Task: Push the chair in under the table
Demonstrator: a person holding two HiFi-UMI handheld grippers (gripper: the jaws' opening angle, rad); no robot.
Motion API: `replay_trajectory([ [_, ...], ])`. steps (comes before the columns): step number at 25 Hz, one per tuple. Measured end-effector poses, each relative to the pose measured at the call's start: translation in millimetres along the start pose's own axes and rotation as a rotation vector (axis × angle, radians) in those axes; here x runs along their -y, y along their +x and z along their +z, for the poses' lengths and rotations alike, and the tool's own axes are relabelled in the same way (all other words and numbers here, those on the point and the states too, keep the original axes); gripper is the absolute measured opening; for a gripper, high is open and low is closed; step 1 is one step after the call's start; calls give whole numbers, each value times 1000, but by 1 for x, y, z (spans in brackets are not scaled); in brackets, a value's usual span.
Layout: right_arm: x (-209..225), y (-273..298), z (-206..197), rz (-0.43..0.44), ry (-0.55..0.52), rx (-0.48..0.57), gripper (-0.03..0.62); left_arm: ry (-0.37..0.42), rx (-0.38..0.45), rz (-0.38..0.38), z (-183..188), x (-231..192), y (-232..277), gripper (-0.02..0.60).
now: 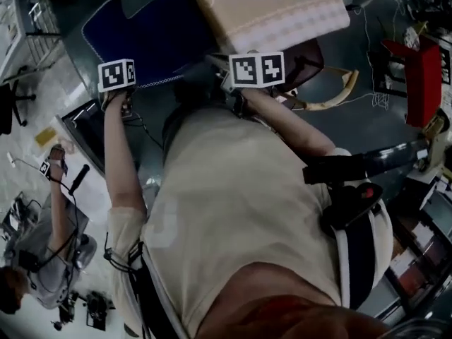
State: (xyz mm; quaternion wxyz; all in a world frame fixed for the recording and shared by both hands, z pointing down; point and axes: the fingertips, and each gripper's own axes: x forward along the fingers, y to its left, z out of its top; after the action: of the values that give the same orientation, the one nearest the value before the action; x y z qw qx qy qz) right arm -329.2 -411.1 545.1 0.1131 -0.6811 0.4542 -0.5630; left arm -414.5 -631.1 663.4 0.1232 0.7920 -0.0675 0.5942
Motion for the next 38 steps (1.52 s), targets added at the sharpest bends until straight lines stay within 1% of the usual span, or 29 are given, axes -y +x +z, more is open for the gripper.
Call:
replay_trajectory([
  [2,4,-5,-4,-1,16,-4,12,-1,0,18,-3,0,-1,152],
  [5,7,-9,-11,14,39,-17,12,-27,-14,18,-11,7,1,153],
  [9,8,-11,-16,14,60,-2,12,-24,-23,16,-10,5,2,153],
  [13,10,-15,-16,21,62,-3,12,-39,-8,30,-9,3,0,153],
  [17,13,-24,-22,-13,105,26,12,-11,-18,5,-9,14,4,154],
  [21,14,-17,-18,-22,87,34,12,-35,9,-7,-8,9,7,161],
  [23,13,-13,-22,-31,89,34,12,-30,8,-10,-9,8,10,163],
  [27,13,-3,-20,-55,76,34,12,-31,31,-56,2,6,18,183],
  [30,5,12,-27,-57,47,-1,12,-66,39,-90,-7,-2,18,206],
  [32,3,11,-35,-65,37,-18,12,-96,57,-116,-15,-1,13,224],
  [35,8,-1,-47,-90,52,-23,12,-134,95,-162,-17,9,7,244],
  [38,13,-5,-54,-97,87,-16,12,-131,99,-175,-15,10,8,255],
])
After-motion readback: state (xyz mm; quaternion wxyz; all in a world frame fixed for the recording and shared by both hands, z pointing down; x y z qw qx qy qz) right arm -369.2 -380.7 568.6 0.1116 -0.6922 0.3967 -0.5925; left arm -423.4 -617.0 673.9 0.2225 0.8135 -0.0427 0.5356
